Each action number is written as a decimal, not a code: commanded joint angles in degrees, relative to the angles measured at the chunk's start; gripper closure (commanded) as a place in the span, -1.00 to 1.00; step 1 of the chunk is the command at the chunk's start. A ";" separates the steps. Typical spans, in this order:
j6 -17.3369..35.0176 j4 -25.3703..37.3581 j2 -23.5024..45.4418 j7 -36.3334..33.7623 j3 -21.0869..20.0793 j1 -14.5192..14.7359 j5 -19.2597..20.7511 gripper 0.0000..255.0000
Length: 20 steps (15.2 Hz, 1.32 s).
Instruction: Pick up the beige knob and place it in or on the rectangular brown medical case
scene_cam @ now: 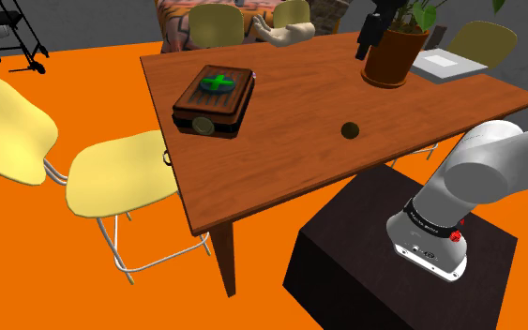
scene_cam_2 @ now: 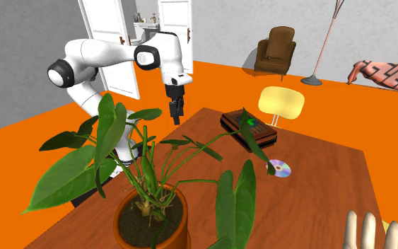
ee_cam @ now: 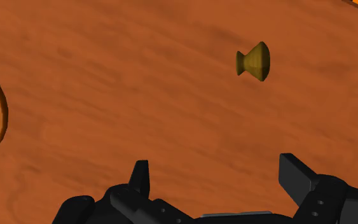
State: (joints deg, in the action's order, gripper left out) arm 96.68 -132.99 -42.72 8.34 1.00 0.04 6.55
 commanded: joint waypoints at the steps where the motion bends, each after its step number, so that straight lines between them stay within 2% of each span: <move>1: 0.00 0.00 0.00 0.00 0.00 0.00 0.00 -1.00; 13: 7.76 -21.17 -4.91 2.40 1.54 4.12 -6.14 -1.00; 20: 13.14 -26.53 -4.44 2.54 1.61 4.41 -6.50 -1.00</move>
State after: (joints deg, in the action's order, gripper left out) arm 109.05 -158.90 -47.29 10.90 2.63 4.42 0.08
